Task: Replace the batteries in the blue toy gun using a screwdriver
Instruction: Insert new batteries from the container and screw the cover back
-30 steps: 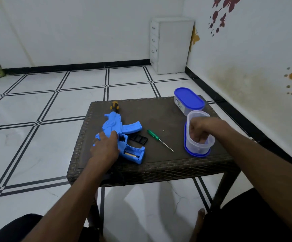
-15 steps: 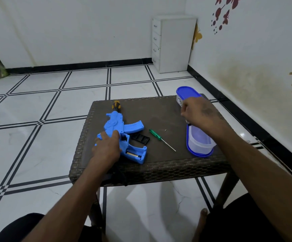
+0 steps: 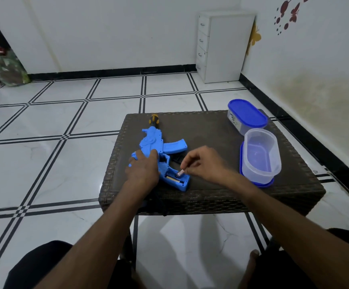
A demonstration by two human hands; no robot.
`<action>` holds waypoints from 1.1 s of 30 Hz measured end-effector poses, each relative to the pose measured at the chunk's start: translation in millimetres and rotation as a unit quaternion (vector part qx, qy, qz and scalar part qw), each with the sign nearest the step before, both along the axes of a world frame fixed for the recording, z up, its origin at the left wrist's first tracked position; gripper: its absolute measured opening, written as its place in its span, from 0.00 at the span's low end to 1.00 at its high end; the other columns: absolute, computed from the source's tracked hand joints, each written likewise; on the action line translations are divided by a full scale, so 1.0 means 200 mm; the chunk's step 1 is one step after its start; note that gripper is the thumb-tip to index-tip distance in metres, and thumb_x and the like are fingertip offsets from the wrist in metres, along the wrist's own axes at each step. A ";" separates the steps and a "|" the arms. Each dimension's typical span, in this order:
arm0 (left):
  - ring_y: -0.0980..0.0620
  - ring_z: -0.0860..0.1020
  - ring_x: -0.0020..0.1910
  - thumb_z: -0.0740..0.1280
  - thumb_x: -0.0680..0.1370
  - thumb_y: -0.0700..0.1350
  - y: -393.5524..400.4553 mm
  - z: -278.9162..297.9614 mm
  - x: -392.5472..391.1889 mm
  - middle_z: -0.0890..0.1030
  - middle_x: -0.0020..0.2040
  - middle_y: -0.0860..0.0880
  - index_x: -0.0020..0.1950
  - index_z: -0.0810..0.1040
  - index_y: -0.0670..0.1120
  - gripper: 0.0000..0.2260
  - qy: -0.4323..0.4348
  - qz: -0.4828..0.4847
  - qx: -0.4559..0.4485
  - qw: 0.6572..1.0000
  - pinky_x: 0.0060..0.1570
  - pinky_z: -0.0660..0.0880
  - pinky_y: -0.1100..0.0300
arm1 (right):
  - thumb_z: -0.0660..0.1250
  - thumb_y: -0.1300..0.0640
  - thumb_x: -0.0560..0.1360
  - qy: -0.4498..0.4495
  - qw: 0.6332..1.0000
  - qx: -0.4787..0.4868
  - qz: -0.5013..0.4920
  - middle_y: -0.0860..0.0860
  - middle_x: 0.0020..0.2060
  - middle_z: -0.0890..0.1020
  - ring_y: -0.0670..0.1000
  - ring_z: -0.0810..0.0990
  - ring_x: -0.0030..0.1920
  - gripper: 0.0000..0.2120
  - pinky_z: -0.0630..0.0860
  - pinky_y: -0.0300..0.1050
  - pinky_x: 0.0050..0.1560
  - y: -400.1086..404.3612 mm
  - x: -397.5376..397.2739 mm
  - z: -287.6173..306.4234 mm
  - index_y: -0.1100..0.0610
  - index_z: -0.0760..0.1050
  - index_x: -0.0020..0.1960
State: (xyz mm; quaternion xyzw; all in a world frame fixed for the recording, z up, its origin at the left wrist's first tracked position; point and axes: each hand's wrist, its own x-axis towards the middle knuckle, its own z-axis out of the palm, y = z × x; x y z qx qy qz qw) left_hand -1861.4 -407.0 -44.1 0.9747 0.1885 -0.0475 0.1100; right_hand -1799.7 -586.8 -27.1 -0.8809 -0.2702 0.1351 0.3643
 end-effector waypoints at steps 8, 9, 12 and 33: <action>0.37 0.69 0.62 0.66 0.79 0.48 0.01 0.00 0.00 0.63 0.67 0.40 0.66 0.65 0.50 0.18 -0.003 -0.004 -0.008 1.000 0.59 0.72 0.43 | 0.75 0.62 0.71 -0.138 0.980 -0.098 0.101 0.43 0.40 0.76 0.41 0.72 0.37 0.06 0.64 0.29 0.37 0.01 -0.03 -0.07 0.54 0.86 0.46; 0.37 0.69 0.62 0.66 0.79 0.48 0.01 -0.01 0.00 0.63 0.67 0.40 0.66 0.65 0.50 0.18 -0.003 -0.004 -0.009 1.000 0.59 0.72 0.43 | 0.75 0.62 0.71 -0.122 0.984 -0.086 0.097 0.43 0.40 0.76 0.40 0.73 0.37 0.06 0.65 0.27 0.36 0.01 -0.02 -0.07 0.54 0.86 0.47; 0.36 0.69 0.63 0.66 0.79 0.48 0.01 -0.01 0.00 0.63 0.67 0.40 0.66 0.65 0.50 0.18 -0.002 -0.003 -0.011 1.000 0.60 0.72 0.43 | 0.76 0.63 0.70 -0.072 0.993 -0.055 0.078 0.43 0.39 0.77 0.38 0.75 0.36 0.07 0.68 0.26 0.35 0.02 -0.01 -0.09 0.54 0.85 0.45; 0.36 0.69 0.63 0.66 0.79 0.48 0.01 -0.01 -0.01 0.63 0.67 0.40 0.67 0.65 0.49 0.18 -0.013 -0.008 -0.007 1.000 0.61 0.71 0.41 | 0.73 0.64 0.73 0.066 0.987 0.075 -0.125 0.50 0.44 0.84 0.47 0.81 0.46 0.06 0.77 0.38 0.46 0.00 0.09 -0.10 0.54 0.81 0.46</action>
